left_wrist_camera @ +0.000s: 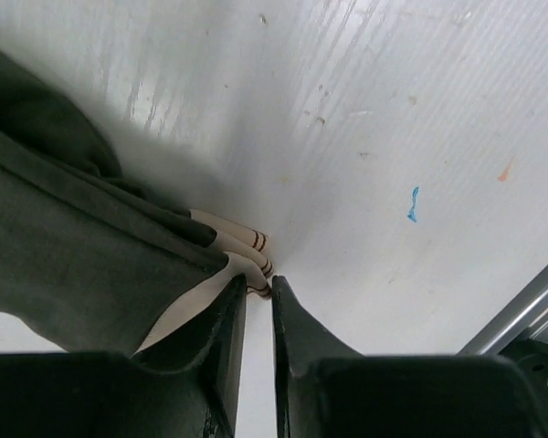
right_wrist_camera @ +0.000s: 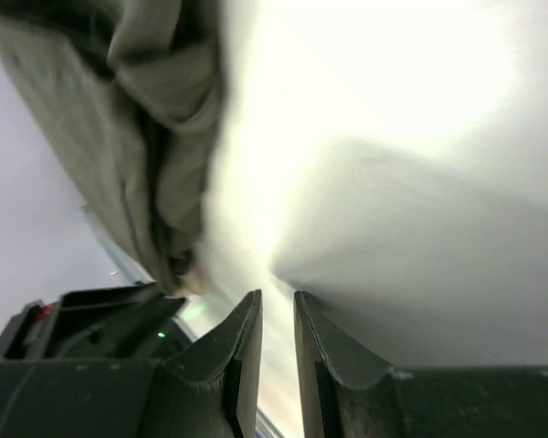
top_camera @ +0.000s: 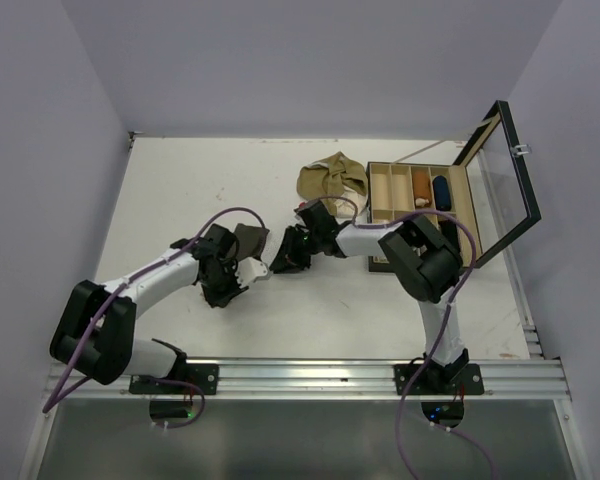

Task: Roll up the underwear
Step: Fold the underwear

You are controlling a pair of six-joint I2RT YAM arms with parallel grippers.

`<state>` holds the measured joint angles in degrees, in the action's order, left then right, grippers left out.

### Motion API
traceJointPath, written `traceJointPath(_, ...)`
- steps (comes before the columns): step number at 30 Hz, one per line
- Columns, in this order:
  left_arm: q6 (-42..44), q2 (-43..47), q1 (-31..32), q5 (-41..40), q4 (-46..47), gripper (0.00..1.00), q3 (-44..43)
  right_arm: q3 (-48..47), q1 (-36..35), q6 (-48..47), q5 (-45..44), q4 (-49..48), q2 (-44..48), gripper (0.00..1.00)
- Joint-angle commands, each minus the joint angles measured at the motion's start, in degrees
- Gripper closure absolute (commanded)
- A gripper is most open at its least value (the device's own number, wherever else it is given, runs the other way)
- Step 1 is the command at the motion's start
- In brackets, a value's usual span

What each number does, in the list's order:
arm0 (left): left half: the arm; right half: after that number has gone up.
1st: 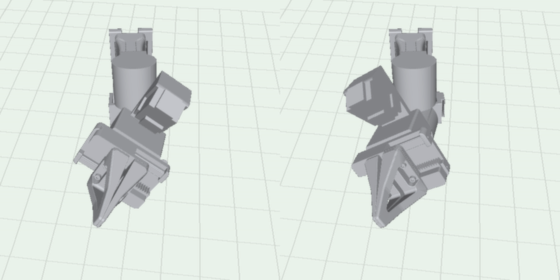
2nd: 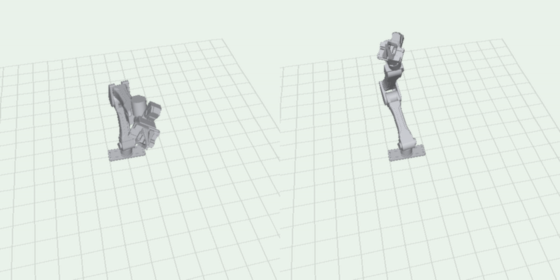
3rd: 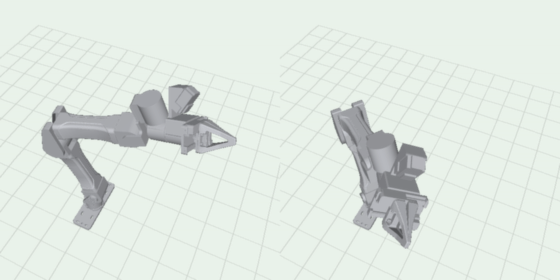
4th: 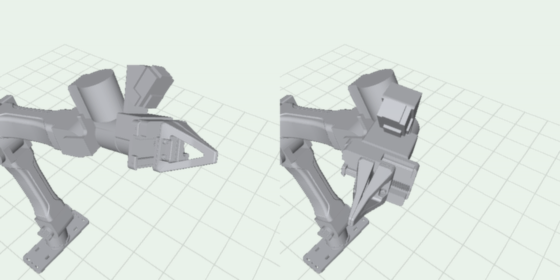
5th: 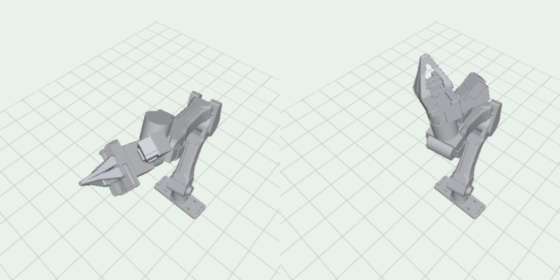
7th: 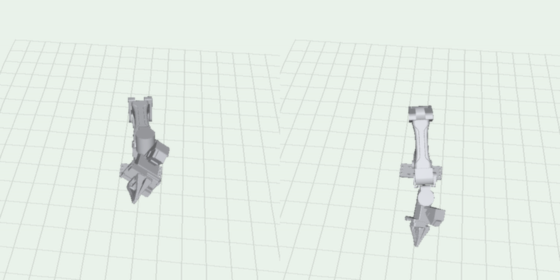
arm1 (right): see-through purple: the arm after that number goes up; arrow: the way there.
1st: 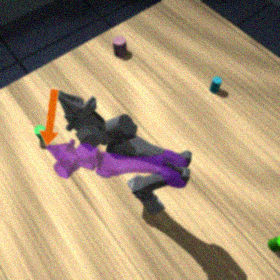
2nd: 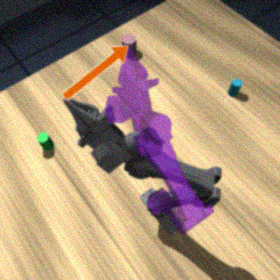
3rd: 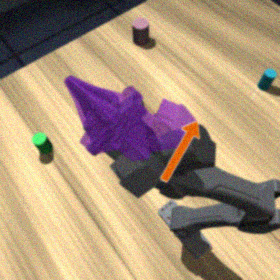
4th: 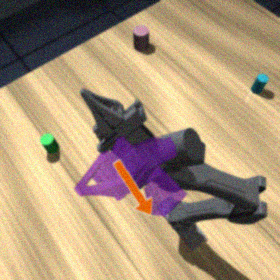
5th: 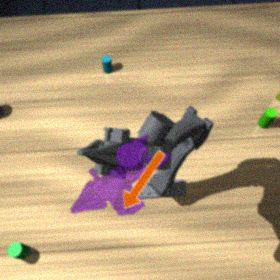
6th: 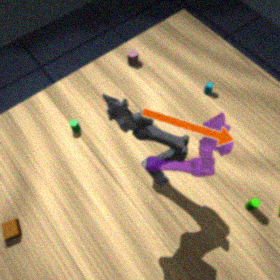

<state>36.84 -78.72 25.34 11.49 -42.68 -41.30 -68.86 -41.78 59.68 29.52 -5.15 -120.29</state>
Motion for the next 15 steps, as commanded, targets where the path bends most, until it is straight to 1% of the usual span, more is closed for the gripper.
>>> traceJointPath(1, 8.41, 0.49, -3.19, 3.71, -2.41, 0.78, 2.45, -1.63, 3.98, -12.65, -2.8, 16.83, 5.14, 0.75)
traceJointPath(2, 9.9, 0.76, -4.06, 3.89, -3.11, 0.78, 2.89, -1.89, 5.81, -14.83, -2.45, 16.84, 6.02, 0.75)
traceJointPath(4, 13.51, 1.37, -4.51, 3.11, -3.03, 0.76, 4.56, -4.52, 7.32, -17.48, -2.1, 17.89, 7.34, 0.75)
traceJointPath(7, 16.94, 3.13, -5.48, 2.05, -2.94, 0.7, 5.7, -8.47, 8.64, -22.23, -1.57, 18.24, 7.88, 0.75)
traceJointPath(8, 17.21, 4.44, -5.91, 2.57, -2.94, 0.61, 5.53, -9.61, 8.64, -25.11, -1.66, 18.07, 7.79, 0.75)
traceJointPath(9, 17.56, 5.15, -6.18, 3.1, -3.2, 0.57, 4.74, -12.15, 8.64, -26.27, -2.44, 18.68, 7.62, 0.75)
traceJointPath(10, 17.39, 5.94, -6.18, 3.71, -3.55, 0.5, 4.13, -13.04, 8.64, -27.06, -2.88, 18.68, 7.61, 0.72)
traceJointPath(11, 17.13, 7.51, -6.18, 5.29, -4.42, 0.48, 2.64, -15.14, 8.64, -28.9, -3.58, 17.29, 7.18, 0.71)
traceJointPath(12, 17.04, 8.48, -6.27, 6.26, -4.87, 0.46, 1.93, -16.73, 8.64, -29.61, -4.03, 18.32, 6.83, 0.7)
traceJointPath(14, 16.34, 11.11, -6.27, 8.28, -6.36, 0.42, 0.35, -19.1, 8.64, -30.14, -3.77, 18.77, 4.99, 0.65)
traceJointPath(15, 15.99, 12.0, -6.27, 8.81, -7.06, 0.42, -1.49, -22.25, 8.73, -30.41, -3.85, 19.55, 4.28, 0.64)
